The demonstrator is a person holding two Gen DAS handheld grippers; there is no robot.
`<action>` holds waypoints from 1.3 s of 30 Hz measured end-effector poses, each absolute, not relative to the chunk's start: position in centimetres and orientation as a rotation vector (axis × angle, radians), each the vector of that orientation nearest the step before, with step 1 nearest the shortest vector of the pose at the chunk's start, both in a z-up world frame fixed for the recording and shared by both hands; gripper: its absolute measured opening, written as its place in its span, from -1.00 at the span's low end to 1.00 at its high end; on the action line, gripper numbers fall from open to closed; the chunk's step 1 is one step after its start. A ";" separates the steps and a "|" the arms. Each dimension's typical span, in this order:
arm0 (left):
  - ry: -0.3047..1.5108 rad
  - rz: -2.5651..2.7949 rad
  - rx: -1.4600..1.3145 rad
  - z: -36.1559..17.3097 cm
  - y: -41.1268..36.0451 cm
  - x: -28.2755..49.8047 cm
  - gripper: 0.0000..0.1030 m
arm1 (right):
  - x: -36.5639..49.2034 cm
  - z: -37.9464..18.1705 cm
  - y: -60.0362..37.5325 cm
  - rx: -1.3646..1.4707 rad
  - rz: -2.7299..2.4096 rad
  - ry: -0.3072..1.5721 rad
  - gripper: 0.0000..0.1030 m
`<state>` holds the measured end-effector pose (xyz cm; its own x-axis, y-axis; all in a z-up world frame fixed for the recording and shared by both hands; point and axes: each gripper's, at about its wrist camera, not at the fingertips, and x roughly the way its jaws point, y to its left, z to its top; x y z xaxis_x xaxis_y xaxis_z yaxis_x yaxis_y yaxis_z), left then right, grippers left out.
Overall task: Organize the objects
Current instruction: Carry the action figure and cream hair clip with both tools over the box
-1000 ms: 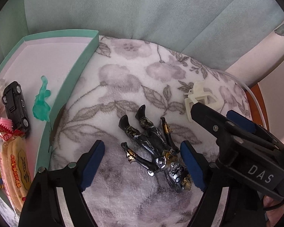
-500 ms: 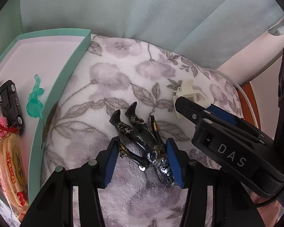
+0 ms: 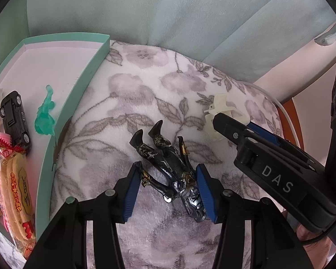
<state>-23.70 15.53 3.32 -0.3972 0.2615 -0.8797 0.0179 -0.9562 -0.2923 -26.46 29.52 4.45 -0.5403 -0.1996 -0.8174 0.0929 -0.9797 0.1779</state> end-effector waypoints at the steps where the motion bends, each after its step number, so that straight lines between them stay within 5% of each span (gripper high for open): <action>1: -0.386 2.480 -1.632 3.4 15.5 -23.6 0.00 | -26.3 4.7 29.6 1.406 -2.618 -0.170 0.09; 39: -0.510 2.689 -1.418 13.3 2.9 -20.0 -0.01 | -22.2 14.4 19.8 1.222 -2.651 -0.027 0.09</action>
